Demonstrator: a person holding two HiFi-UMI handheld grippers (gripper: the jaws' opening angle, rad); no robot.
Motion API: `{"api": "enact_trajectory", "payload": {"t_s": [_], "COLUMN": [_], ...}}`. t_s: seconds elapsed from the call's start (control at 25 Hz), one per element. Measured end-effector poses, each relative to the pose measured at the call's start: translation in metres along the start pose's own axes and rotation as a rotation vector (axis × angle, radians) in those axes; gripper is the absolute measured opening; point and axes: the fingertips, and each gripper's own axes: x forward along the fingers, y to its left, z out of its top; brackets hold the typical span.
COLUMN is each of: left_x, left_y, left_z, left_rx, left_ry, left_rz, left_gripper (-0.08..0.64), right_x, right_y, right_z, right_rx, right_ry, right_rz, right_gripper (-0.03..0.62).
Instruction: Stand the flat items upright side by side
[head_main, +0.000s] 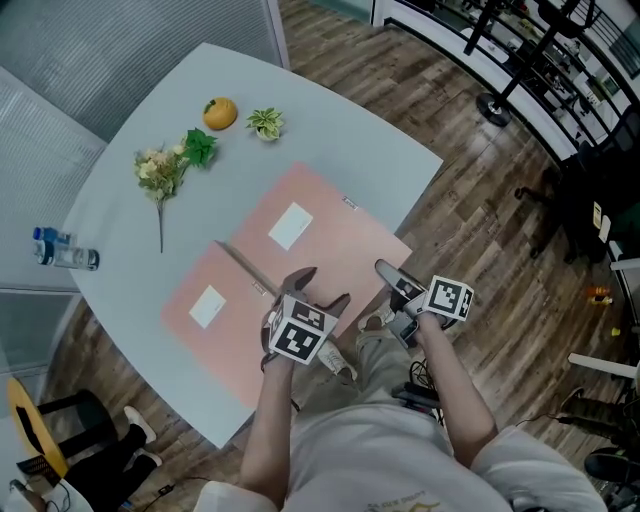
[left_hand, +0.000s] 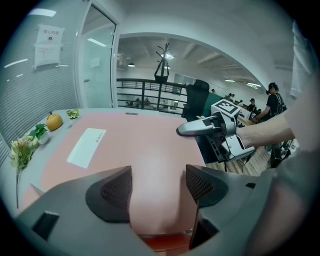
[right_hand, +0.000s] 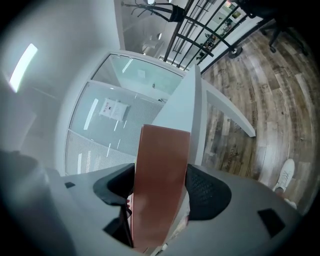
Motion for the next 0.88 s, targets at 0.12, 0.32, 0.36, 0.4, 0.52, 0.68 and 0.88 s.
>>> {"api": "enact_trajectory", "payload": {"t_s": [0.12, 0.32, 0.36, 0.4, 0.52, 0.68, 0.88], "left_x": [-0.003, -0.006, -0.006, -0.007, -0.008, -0.009, -0.013], "left_y": [0.001, 0.001, 0.0, 0.0, -0.001, -0.005, -0.004], "left_z": [0.001, 0.001, 0.002, 0.003, 0.004, 0.008, 0.008], "left_rx": [-0.003, -0.014, -0.014, -0.013, -0.011, -0.014, -0.024], "left_ry": [-0.007, -0.017, -0.02, -0.023, -0.028, -0.04, -0.057], "left_rz": [0.012, 0.026, 0.027, 0.027, 0.027, 0.024, 0.02], "left_gripper": [0.333, 0.333, 0.333, 0.333, 0.333, 0.333, 0.333], "right_x": [-0.002, -0.005, -0.006, -0.008, -0.011, -0.017, -0.02], "right_y": [0.009, 0.017, 0.019, 0.02, 0.026, 0.035, 0.047], "right_z": [0.002, 0.002, 0.002, 0.002, 0.004, 0.008, 0.008], "right_rx": [-0.044, -0.097, -0.105, -0.115, -0.151, -0.208, -0.287], "right_ry": [0.0, 0.007, 0.008, 0.009, 0.012, 0.011, 0.011], "right_rz": [-0.007, -0.021, -0.026, -0.03, -0.042, -0.065, -0.09], "right_gripper": [0.33, 0.33, 0.33, 0.33, 0.33, 0.33, 0.33]}}
